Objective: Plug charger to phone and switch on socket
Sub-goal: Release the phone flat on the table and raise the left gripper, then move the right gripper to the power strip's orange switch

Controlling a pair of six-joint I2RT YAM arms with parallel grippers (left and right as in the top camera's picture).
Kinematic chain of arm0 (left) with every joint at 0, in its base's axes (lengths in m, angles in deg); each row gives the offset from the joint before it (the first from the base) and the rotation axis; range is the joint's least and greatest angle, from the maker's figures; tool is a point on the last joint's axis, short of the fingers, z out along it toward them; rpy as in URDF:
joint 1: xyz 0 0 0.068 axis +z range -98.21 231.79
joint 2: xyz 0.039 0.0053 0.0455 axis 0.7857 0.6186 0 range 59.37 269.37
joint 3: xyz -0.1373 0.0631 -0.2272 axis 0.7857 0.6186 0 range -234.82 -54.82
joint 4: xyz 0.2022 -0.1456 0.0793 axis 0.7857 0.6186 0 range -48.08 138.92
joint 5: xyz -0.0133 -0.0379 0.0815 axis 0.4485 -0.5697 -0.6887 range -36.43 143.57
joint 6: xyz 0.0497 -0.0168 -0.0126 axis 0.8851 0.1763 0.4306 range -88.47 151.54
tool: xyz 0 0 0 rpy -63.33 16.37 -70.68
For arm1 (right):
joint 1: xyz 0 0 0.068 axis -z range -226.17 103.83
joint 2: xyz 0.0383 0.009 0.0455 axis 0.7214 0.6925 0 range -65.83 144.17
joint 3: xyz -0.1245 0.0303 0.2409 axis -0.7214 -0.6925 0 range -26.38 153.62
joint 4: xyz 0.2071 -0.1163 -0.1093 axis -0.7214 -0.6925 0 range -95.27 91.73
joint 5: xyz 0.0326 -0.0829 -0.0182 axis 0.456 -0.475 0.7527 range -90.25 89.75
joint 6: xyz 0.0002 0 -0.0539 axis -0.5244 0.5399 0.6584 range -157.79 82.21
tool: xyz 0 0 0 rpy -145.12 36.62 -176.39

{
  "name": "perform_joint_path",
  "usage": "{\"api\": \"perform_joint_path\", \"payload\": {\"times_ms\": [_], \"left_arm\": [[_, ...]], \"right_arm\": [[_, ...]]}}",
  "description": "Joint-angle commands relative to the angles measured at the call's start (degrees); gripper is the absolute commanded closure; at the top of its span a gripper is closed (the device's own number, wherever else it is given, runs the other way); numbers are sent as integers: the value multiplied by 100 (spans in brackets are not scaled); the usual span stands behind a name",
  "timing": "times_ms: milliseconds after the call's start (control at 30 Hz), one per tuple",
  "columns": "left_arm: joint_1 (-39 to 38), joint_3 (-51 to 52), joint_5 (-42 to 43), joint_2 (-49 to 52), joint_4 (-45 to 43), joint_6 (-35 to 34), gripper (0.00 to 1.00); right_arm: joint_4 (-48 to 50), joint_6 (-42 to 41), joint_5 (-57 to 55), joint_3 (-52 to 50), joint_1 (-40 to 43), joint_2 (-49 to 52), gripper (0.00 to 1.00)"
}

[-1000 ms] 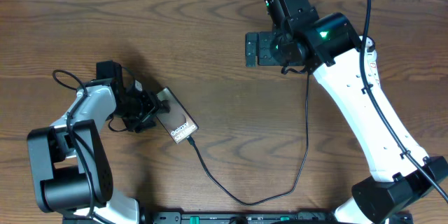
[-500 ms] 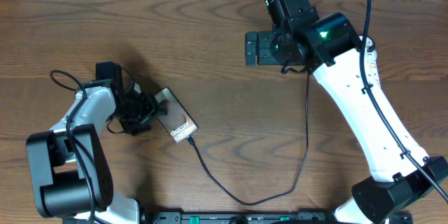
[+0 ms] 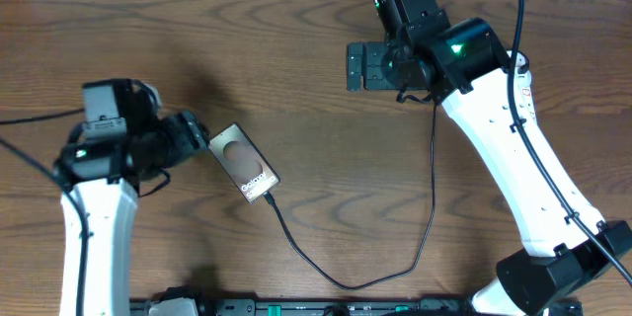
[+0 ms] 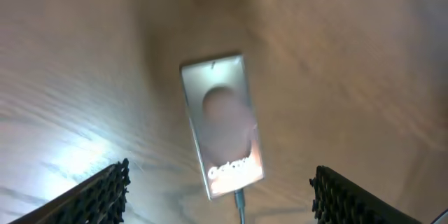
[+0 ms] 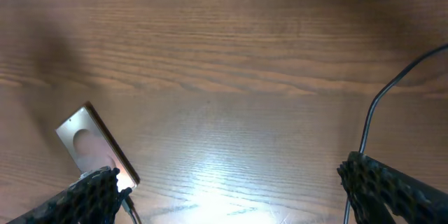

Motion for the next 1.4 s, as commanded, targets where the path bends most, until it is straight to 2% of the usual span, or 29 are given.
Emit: {"api": "perform_joint_path", "payload": {"times_ms": [0,200,367,633,767,1000,1367], "left_arm": [[-341,-866,-743,15,511,278,18],[-1353,-2011,-1904,293,981,308,16],[-2096,-2389,-2684,420,979,240,16],[-2341,-2387,-2846,431,966,245,16],[-2341,-2387,-2846,431,966,245,16],[-2341,-2387,-2846,431,966,245,16],[-2341,-2387,-2846,431,966,245,16]], "right_arm": [[7,59,-142,44,-11,-20,1],[-74,59,-219,44,20,-20,1],[-190,59,-219,44,26,-20,1],[-345,59,-326,46,243,-24,1],[-481,11,-354,46,695,-52,1],[-802,-192,-323,46,1978,-321,1],[-1130,426,-345,46,3633,-328,1]]}}
